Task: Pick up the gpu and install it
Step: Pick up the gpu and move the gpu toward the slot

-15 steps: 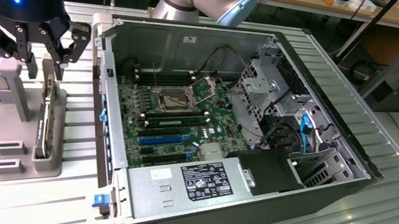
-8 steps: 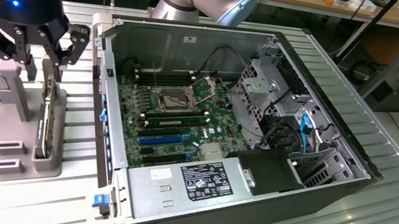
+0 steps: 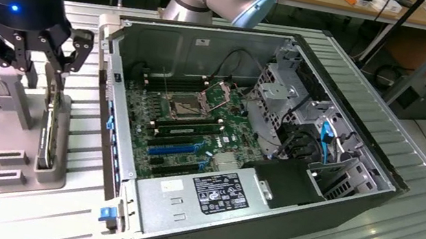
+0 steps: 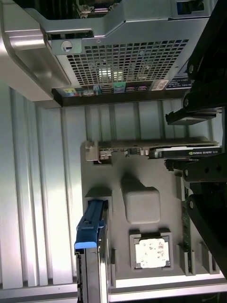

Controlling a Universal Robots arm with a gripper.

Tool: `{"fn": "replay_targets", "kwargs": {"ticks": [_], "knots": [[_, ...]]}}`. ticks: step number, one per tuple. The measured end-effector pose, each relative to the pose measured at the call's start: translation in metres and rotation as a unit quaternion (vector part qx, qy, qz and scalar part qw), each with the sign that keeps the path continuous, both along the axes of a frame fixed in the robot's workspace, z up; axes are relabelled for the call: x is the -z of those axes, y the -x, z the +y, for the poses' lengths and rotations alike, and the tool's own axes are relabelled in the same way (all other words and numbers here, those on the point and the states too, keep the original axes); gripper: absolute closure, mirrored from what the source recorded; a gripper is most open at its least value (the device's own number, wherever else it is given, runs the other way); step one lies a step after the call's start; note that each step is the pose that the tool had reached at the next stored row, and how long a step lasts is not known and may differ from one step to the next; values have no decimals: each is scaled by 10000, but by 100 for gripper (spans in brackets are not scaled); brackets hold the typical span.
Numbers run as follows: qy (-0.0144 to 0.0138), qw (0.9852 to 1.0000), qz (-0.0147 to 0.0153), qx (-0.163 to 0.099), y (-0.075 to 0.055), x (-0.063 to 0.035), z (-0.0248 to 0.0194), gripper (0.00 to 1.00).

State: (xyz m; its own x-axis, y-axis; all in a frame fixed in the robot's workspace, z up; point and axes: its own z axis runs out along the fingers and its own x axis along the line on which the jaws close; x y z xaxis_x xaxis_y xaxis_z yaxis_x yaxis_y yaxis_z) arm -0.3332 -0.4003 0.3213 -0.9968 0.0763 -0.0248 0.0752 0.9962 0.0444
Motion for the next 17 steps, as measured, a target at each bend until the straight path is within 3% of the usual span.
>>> {"fn": "replay_targets", "kwargs": {"ticks": [17], "knots": [[0,10000,-1,0,63,122,-9,58]]}}
